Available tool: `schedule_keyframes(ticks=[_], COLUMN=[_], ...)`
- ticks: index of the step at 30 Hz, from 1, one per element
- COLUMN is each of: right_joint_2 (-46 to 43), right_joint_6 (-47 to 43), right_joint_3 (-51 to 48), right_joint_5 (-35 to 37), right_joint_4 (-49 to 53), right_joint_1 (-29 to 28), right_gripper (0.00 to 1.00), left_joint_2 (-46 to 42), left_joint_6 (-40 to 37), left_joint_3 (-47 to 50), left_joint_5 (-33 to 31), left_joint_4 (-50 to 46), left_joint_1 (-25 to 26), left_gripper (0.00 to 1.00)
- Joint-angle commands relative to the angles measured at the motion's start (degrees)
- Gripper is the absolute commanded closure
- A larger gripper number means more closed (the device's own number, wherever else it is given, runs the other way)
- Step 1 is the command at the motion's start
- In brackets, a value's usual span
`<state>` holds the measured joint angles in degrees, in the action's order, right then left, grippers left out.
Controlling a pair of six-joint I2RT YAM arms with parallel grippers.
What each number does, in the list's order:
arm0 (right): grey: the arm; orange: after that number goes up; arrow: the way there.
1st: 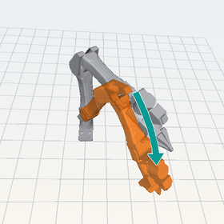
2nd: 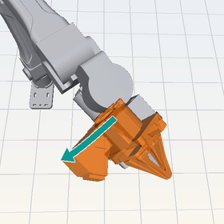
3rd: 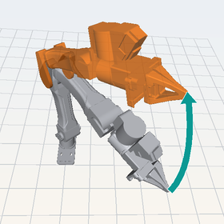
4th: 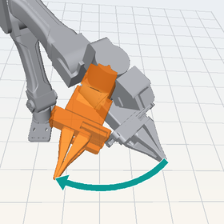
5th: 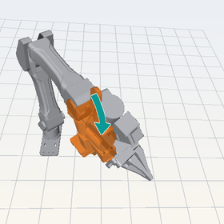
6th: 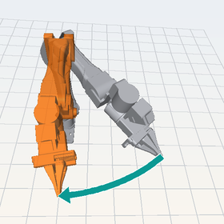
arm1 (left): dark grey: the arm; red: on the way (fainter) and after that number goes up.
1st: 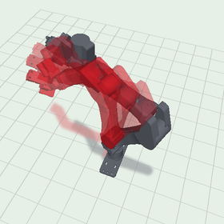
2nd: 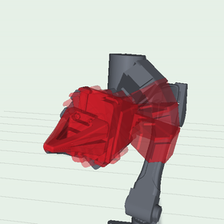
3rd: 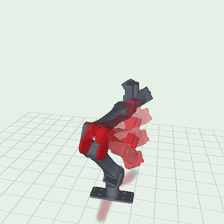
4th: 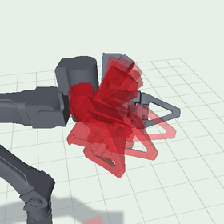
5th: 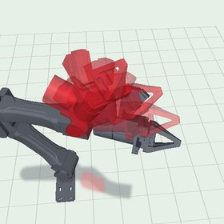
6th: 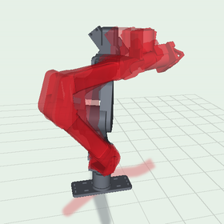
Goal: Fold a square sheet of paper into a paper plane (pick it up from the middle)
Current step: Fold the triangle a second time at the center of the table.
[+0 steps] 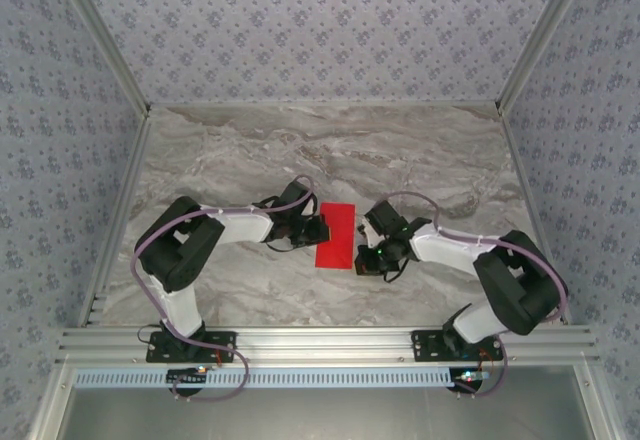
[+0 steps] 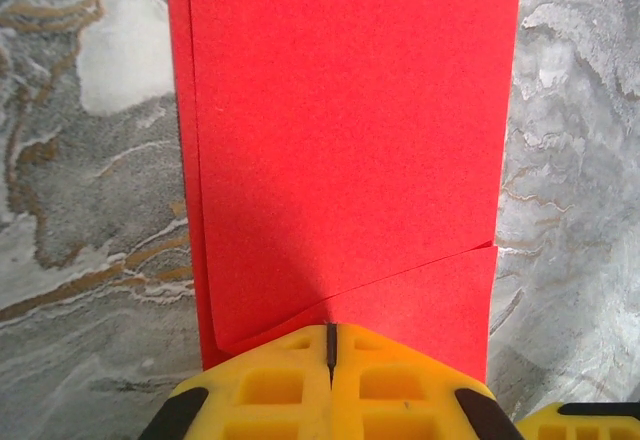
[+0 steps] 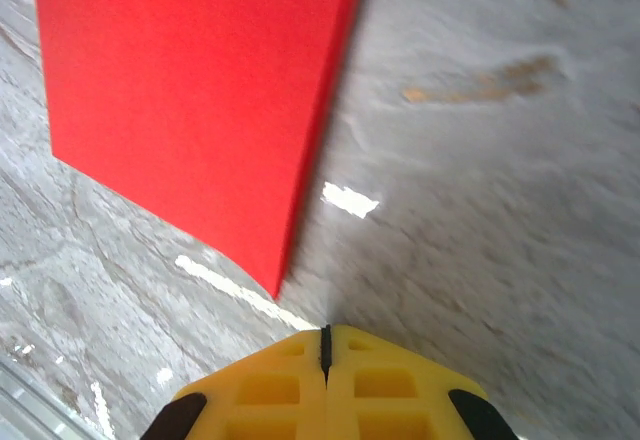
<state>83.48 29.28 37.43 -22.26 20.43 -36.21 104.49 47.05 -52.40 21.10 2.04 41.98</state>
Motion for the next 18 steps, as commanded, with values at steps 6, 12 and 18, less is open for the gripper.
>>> schedule_keyframes(ticks=[6,12,18], right_joint_2=[-5.8,0.0,4.0], right_joint_6=[6.3,5.2,0.1], right_joint_3=[0.5,2.6,4.5], right_joint_5=[-3.7,-8.5,-14.5], right_joint_4=[-11.4,-16.5,-15.5], right_joint_1=[9.8,14.1,14.0], right_gripper=[0.84,0.59,0.49], left_joint_2=[-3.6,-8.6,-11.8], left_joint_6=[2.1,5.7,9.5], left_joint_3=[-4.1,-1.5,5.2], left_joint_5=[1.2,-5.1,-6.1], left_joint_4=[-1.0,-3.1,0.9], left_joint_1=[0.2,0.1,0.1], left_gripper=[0.66,0.40,0.26])
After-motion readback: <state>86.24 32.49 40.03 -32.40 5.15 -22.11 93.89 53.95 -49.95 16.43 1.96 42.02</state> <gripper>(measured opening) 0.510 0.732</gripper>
